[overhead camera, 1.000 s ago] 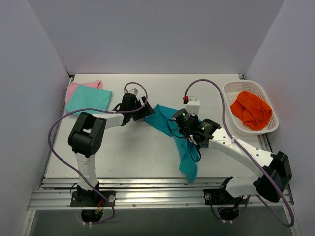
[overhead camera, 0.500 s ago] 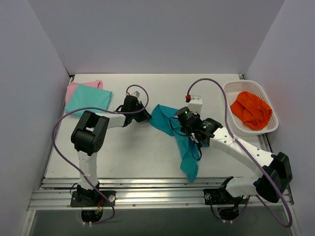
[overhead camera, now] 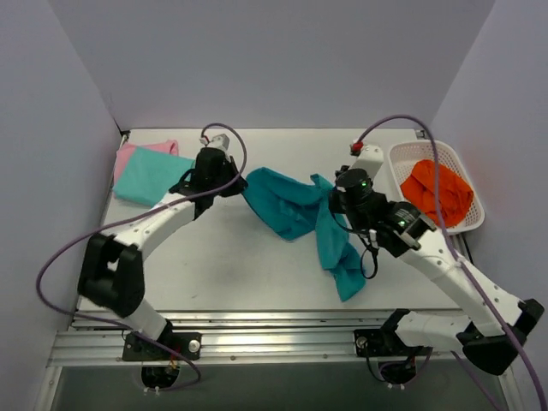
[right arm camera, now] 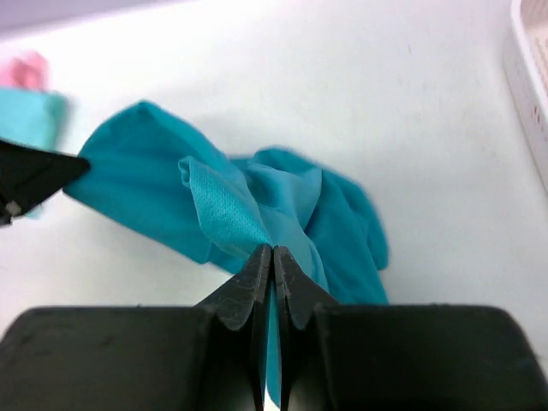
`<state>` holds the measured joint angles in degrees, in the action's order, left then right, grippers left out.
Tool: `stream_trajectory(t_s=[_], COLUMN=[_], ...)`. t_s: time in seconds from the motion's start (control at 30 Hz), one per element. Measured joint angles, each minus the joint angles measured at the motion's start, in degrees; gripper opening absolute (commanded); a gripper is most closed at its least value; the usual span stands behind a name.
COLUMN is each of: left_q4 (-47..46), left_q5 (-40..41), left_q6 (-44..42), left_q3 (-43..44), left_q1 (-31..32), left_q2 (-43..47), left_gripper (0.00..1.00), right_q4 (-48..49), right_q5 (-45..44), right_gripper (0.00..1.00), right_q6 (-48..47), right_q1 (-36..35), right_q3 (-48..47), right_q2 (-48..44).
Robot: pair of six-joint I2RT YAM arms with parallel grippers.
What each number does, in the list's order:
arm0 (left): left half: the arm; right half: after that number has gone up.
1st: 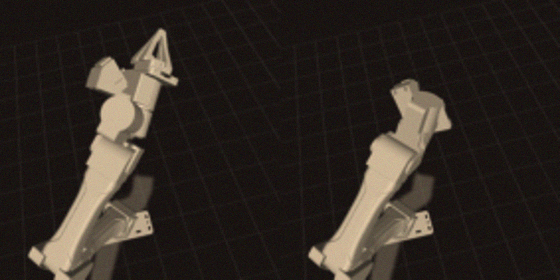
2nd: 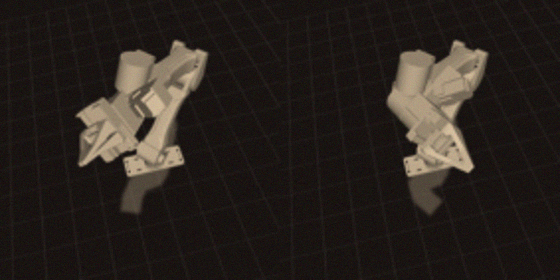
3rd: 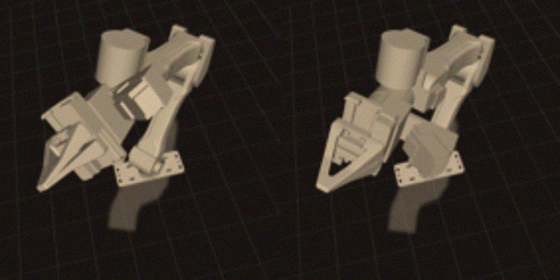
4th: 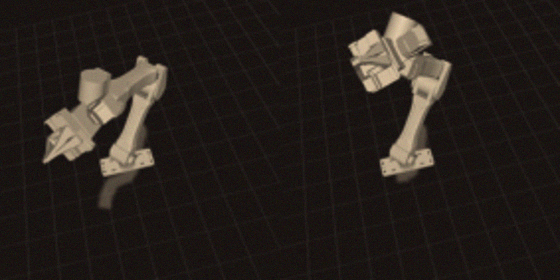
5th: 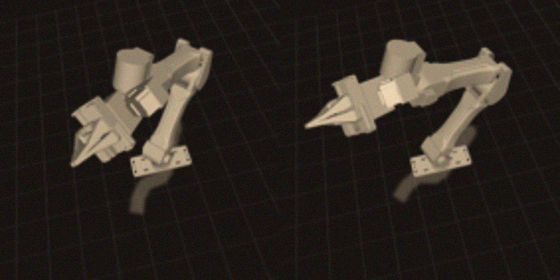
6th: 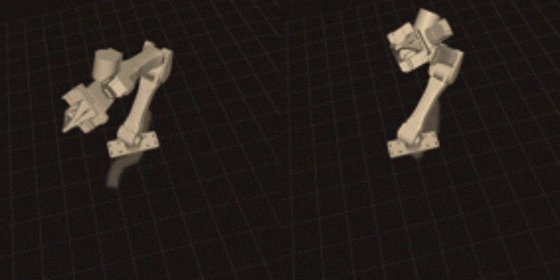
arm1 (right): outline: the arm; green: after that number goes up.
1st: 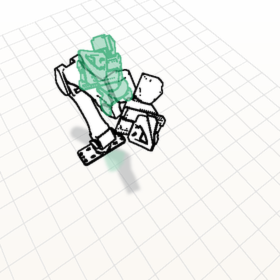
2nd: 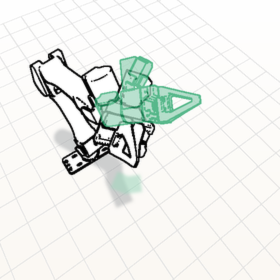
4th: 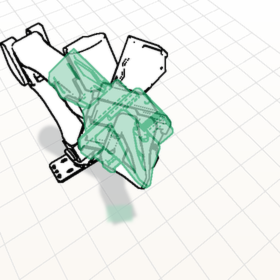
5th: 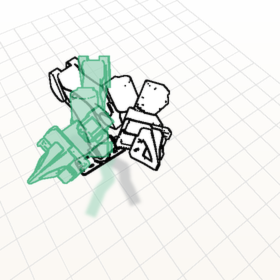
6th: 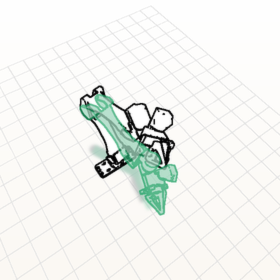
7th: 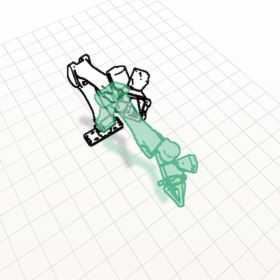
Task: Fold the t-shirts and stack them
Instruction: Flatten out the tshirt
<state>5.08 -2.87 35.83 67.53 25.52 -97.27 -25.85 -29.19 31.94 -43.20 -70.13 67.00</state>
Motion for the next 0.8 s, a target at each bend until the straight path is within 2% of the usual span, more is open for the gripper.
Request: stream_trajectory(t_s=[0.17,0.33,0.6,0.8], left_q4=[11.0,19.5,30.3,31.6], left_q5=[7.5,10.4,9.2,8.7], left_q6=[-5.6,-9.8,-13.9,-15.3], left_q3=[8.6,20.2,34.8,38.5], left_q1=[3.0,6.7,8.6,8.7], left_q2=[22.3,34.7,39.1,37.5], left_gripper=[0.02,0.02,0.02,0.02], right_q4=[-1.1,-2.4,-3.3,-6.2], right_q5=[2.1,7.3,14.8,12.3], right_gripper=[0.0,0.0,0.0,0.0], right_q6=[-4.0,-6.8,-9.1,-10.6], right_q1=[-1.3,-1.9,-1.4,-1.4], right_q3=[-9.5,-17.7,-28.0,-40.7], right_q2=[-9.8,-16.8,-18.4,-7.4])
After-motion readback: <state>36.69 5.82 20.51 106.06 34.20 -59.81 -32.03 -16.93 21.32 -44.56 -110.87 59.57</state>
